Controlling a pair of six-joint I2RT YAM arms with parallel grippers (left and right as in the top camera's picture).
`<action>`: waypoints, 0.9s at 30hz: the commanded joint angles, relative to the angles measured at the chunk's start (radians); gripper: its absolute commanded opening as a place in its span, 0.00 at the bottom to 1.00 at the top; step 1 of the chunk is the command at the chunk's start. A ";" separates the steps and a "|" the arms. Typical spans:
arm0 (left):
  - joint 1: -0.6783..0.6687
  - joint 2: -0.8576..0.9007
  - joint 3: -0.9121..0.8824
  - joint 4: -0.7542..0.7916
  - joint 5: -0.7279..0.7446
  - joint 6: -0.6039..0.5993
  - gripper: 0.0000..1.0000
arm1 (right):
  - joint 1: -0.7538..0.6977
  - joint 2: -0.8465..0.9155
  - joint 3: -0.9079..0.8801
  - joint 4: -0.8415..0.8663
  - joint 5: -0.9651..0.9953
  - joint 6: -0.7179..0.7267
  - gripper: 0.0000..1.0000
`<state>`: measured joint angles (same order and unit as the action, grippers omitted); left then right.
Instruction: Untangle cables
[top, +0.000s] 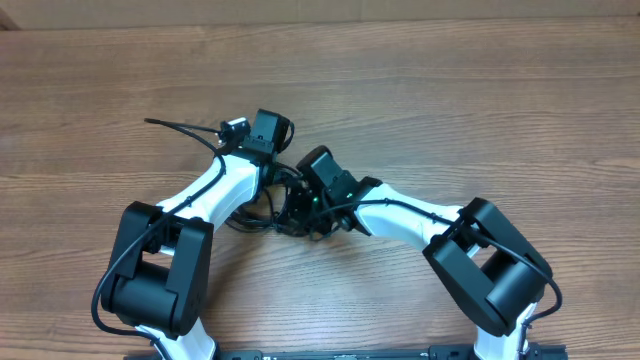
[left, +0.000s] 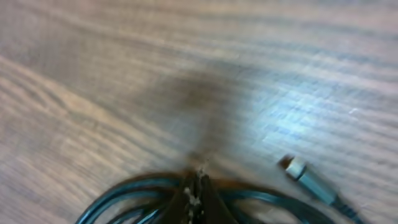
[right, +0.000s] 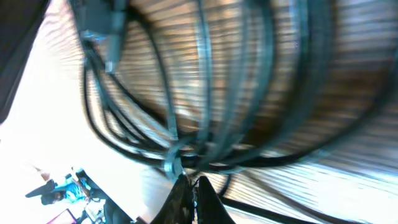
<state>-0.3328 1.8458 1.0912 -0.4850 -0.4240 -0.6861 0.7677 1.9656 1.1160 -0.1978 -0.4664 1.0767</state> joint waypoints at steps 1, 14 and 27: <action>0.000 -0.025 0.045 -0.023 -0.013 0.052 0.04 | 0.011 0.000 -0.004 0.010 0.042 -0.006 0.04; 0.168 -0.049 0.381 -0.563 0.426 0.129 0.20 | -0.052 -0.193 0.094 -0.283 0.018 -0.497 0.44; 0.254 -0.029 0.105 -0.451 0.627 0.338 0.37 | 0.000 -0.180 0.096 -0.329 0.080 -0.798 0.33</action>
<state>-0.0723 1.8050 1.2263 -0.9627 0.1650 -0.3893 0.7303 1.7599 1.1973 -0.5255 -0.4248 0.3325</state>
